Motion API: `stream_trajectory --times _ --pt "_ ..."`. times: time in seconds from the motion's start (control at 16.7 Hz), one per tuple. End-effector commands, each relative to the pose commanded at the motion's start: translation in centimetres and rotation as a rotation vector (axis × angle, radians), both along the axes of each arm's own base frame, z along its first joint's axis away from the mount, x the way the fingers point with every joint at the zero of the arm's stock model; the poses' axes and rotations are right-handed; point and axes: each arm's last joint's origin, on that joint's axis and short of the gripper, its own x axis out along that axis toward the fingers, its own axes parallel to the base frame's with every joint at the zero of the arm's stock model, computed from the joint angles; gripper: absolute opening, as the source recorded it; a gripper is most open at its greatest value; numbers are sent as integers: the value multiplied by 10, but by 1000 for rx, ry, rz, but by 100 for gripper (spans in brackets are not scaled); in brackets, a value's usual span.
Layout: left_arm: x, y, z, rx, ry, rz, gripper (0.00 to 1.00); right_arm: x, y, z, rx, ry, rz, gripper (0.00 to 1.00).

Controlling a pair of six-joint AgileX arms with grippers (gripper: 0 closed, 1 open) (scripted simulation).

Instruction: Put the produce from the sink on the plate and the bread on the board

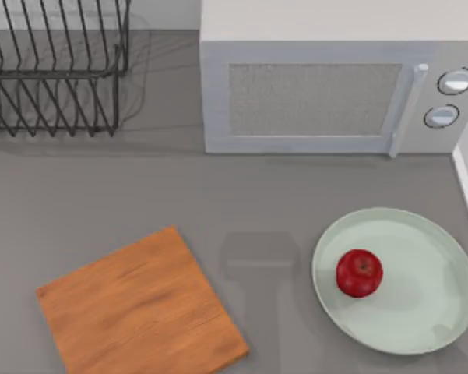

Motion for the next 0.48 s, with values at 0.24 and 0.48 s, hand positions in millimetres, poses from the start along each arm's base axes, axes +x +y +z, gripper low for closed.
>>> stream_trajectory --times 0.24,0.48 --pt "-1 2 1 5 -3 5 100 0 0 0 0 0 0 100" --pt "7 -14 -4 -1 3 -1 100 0 0 0 0 0 0 100"
